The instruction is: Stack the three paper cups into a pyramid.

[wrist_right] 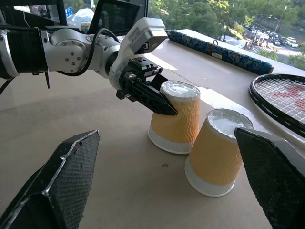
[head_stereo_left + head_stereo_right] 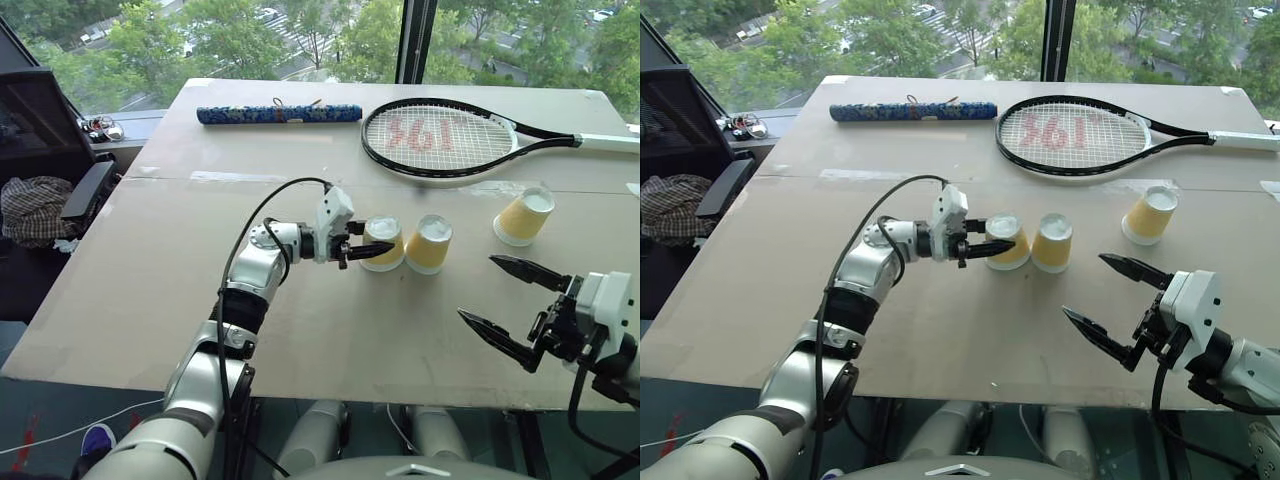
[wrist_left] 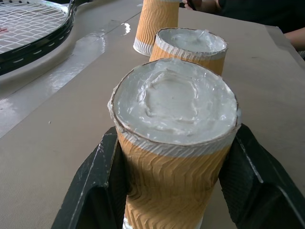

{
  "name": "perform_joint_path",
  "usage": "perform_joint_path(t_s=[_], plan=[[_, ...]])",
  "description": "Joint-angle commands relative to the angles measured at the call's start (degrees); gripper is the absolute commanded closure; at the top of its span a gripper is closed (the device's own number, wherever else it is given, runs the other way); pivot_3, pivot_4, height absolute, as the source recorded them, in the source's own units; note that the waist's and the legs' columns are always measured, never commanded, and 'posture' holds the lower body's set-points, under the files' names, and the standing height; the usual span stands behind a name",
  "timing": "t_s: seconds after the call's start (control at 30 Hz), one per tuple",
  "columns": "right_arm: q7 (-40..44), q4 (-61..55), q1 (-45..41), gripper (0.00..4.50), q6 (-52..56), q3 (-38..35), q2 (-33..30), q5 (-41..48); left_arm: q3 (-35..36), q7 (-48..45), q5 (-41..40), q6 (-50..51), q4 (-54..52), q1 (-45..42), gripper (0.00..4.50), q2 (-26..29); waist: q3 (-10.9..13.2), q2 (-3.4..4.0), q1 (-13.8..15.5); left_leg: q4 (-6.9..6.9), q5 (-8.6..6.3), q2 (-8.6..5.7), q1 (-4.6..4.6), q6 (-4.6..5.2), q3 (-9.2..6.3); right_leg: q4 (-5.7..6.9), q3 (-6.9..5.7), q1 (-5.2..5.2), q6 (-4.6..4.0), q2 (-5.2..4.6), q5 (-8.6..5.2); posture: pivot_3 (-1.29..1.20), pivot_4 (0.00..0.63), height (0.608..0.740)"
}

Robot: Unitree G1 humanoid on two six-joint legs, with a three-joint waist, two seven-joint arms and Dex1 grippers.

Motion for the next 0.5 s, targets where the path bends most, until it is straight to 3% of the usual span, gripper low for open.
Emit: perform_joint_path(t_s=[0.03, 0.17, 0.23, 0.27, 0.37, 0.5], plan=[[-0.4, -2.5, 0.0, 0.0, -1.0, -2.1, -0.3, 0.5, 0.1, 0.2, 0.6, -1.4, 0.2, -0.7, 2.43, -0.4, 0.0, 0.0, 0.0, 0.01, 0.0, 0.0, 0.0, 0.0, 0.0, 0.0, 0.0, 0.01, 0.0, 0.0, 0.0, 0.0, 0.15, 0.74], [-0.5, -2.6, 0.0, 0.0, -1.0, -2.1, -0.3, 0.3, 0.3, -0.6, 0.2, -0.6, 0.2, -0.6, 2.43, -0.5, 0.0, 0.0, 0.0, 0.05, 0.0, 0.0, 0.0, 0.0, 0.0, 0.04, 0.0, 0.01, 0.01, 0.0, 0.0, 0.0, 0.15, 0.74], [-0.9, -2.5, -0.1, 0.0, -0.9, -2.1, -0.2, 0.2, 0.4, -1.3, -0.5, 0.5, -0.2, -0.5, 1.5, -0.6, 0.0, 0.0, 0.0, 0.05, 0.0, 0.0, 0.0, 0.0, 0.0, 0.04, 0.0, 0.01, 0.01, 0.0, 0.0, 0.0, 0.15, 0.74], [-1.3, -2.5, -0.1, 0.0, -0.7, -2.2, -0.1, 0.2, 0.7, -1.0, -0.8, 0.8, -0.5, -0.5, 1.29, -0.7, 0.0, 0.0, 0.0, 0.06, 0.0, 0.0, 0.0, 0.0, 0.0, 0.04, 0.0, 0.02, 0.01, 0.01, 0.0, 0.0, 0.15, 0.74], [-2.9, -2.5, -0.1, 0.0, -0.1, -2.4, 0.3, 0.6, 1.8, -0.6, -1.9, 2.2, -2.7, -0.1, 0.09, -0.5, 0.0, 0.0, 0.0, 0.07, 0.0, 0.0, 0.0, 0.0, 0.0, 0.05, 0.0, 0.01, 0.01, 0.01, 0.01, 0.0, 0.15, 0.74], [-8.3, -0.9, -2.8, 0.0, 0.7, -3.5, 2.0, 0.4, 5.6, -0.4, -7.3, 8.7, -12.9, 2.9, 0.09, 2.6, 0.0, 0.0, -0.3, 0.07, 0.0, 0.0, 0.0, 0.0, -0.01, 0.06, 0.01, 0.01, 0.01, -0.01, 0.0, 0.0, 0.15, 0.74]])
